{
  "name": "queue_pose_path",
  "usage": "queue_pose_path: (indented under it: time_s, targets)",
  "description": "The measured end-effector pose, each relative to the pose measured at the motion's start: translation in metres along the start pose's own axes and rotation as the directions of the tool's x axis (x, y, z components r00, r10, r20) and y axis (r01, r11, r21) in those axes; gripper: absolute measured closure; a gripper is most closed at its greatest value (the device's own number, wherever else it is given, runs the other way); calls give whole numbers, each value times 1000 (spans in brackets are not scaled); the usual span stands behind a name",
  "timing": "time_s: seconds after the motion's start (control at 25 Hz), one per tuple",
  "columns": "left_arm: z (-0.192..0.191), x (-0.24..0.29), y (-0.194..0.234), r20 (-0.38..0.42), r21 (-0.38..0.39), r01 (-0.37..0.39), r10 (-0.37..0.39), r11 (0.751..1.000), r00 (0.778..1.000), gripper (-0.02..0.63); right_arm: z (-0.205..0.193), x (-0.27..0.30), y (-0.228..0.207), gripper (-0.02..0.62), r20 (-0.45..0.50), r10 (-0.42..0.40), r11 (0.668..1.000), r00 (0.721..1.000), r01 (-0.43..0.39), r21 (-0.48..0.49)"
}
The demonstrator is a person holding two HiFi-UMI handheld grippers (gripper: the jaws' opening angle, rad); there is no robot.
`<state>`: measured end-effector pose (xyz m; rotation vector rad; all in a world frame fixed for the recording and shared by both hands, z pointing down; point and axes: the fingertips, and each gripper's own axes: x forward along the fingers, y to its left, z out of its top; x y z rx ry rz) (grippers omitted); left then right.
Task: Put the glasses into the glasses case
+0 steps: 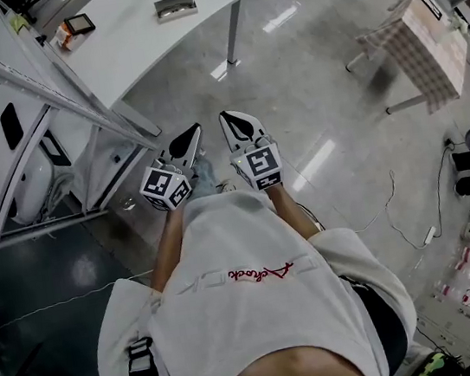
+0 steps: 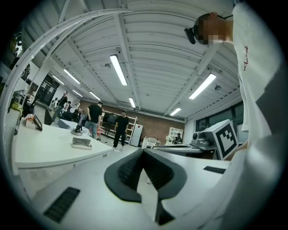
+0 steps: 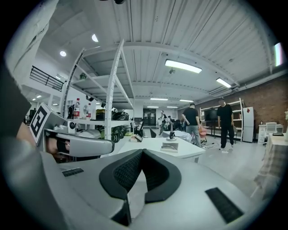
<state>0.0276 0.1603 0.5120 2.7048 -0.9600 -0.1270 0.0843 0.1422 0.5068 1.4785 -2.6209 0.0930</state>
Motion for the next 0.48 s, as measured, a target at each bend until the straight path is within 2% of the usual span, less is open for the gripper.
queue_pose_path:
  time_s: [0.48]
  targets:
    - [-1, 2, -16, -6, 17, 17, -17, 1000, 1000, 611, 0, -14, -1, 597, -2, -7, 1000, 1000, 7, 4]
